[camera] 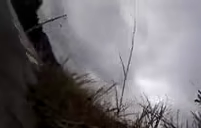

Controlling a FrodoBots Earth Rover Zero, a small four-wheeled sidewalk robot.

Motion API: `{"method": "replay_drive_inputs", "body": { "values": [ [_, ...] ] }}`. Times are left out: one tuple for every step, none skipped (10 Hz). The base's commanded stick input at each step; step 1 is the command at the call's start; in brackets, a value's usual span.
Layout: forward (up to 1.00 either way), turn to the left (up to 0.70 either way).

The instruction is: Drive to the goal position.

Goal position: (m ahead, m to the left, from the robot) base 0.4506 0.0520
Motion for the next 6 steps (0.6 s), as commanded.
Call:
{"method": "replay_drive_inputs", "body": {
  "values": [
    [0.45,0.0],
    [0.45,0.0],
    [0.45,0.0],
    [0.45,0.0],
    [0.45,0.0],
    [0.45,0.0]
  ]
}}
